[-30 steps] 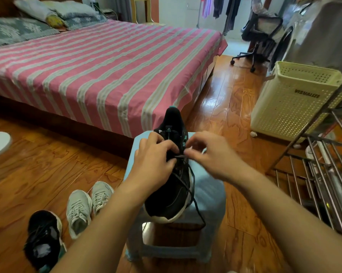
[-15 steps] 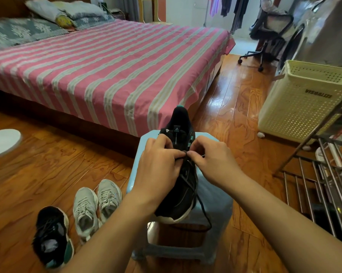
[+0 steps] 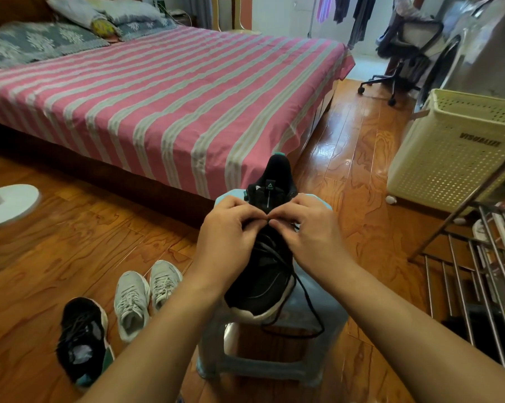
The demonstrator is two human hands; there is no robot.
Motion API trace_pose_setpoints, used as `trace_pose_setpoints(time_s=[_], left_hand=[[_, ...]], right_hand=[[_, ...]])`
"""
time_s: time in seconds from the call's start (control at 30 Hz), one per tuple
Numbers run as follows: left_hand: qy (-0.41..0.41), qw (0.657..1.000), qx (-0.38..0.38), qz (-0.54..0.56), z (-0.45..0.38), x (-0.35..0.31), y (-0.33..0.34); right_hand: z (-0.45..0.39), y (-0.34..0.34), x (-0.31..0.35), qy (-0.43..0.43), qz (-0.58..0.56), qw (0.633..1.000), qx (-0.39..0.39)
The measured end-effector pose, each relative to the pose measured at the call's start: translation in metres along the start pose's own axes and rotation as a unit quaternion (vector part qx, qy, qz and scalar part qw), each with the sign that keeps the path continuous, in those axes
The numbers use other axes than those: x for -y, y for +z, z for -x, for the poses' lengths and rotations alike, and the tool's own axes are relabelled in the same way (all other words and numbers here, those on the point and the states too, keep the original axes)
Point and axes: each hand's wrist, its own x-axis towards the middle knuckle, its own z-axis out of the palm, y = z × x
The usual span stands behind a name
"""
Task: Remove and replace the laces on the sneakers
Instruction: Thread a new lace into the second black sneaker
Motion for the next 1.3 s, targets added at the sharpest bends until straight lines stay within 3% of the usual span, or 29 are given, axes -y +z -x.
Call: trace_pose_setpoints(time_s=[0.17,0.33,0.57,0.8,0.9,1.07,1.3], left_hand=[[-0.018,0.999,-0.001,0.034,0.003,0.004,-0.006],[-0.048,0.998,0.007,-0.046,0.013,0.004,0.000],[-0.040,0.995,-0.010,-0.093,0.016,-0.006,0.003],[-0.057,0.998,-0.001,-0.039,0.012,0.006,-0.002],[-0.059,0.998,0.009,-0.016,0.011,0.007,-0.003],[-0.052,0.998,0.029,-0.009,0.007,0.010,-0.004],[-0.050,0.997,0.051,-0.024,0.005,0.007,0.000]], right_hand=[[0.002,0.003,0.003,-0.003,0.018,0.999,0.038],[0.004,-0.005,0.008,-0.096,0.205,0.974,0.032],[-0.004,-0.013,0.031,-0.111,0.331,0.931,0.108],[-0.013,0.001,0.032,-0.033,0.312,0.946,0.089],[-0.008,0.001,0.020,0.003,0.244,0.967,0.078],[-0.002,-0.001,0.003,-0.005,0.138,0.988,0.066],[0.005,0.016,0.010,0.045,0.119,0.992,-0.025]])
